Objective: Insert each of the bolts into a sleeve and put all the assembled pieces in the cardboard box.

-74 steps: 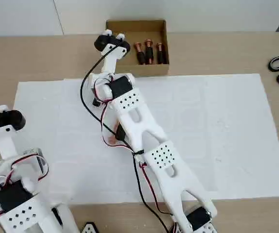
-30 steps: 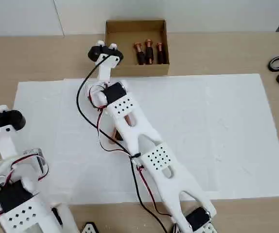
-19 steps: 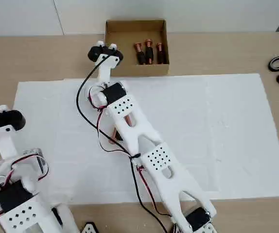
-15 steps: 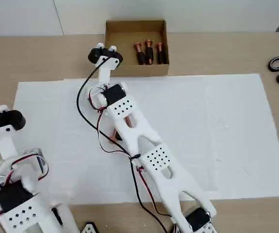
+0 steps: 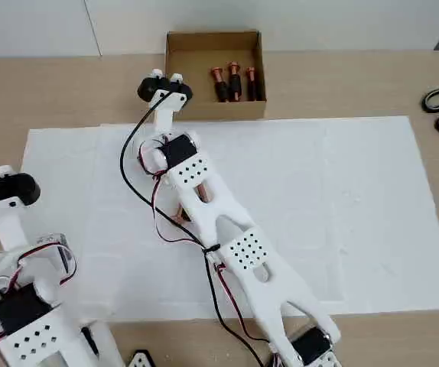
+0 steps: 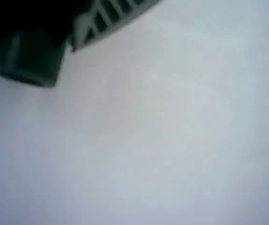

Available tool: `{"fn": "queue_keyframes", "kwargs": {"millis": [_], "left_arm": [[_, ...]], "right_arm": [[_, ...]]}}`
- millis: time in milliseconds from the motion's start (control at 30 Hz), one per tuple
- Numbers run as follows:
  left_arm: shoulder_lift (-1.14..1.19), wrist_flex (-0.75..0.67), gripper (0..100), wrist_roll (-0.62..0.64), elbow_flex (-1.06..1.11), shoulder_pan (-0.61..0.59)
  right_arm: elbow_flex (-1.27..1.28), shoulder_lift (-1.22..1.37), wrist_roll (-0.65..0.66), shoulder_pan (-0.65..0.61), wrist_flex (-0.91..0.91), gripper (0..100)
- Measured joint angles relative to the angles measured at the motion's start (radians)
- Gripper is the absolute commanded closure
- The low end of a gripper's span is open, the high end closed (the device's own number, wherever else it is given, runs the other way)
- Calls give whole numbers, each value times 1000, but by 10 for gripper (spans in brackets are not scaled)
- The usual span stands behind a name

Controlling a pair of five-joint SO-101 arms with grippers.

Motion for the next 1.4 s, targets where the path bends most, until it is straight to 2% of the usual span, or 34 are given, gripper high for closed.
{"fn": "queue_keyframes", "kwargs": {"millis": [433, 633, 767, 967, 1233, 1400], "left_arm": [[0, 0, 858, 0, 0, 0], [0, 0, 858, 0, 0, 0], [0, 0, 858, 0, 0, 0], [0, 0, 858, 0, 0, 0], [0, 0, 858, 0, 0, 0], [0, 0, 858, 0, 0, 0]], "right_arm": [[-17, -87, 8, 12, 117, 995], [-17, -256, 95, 49, 172, 995], [-17, -377, 107, 91, 264, 995], [-17, -514, 110, 215, 299, 995], [-18, -545, 110, 331, 311, 995], [-18, -545, 150, 338, 316, 995]]}}
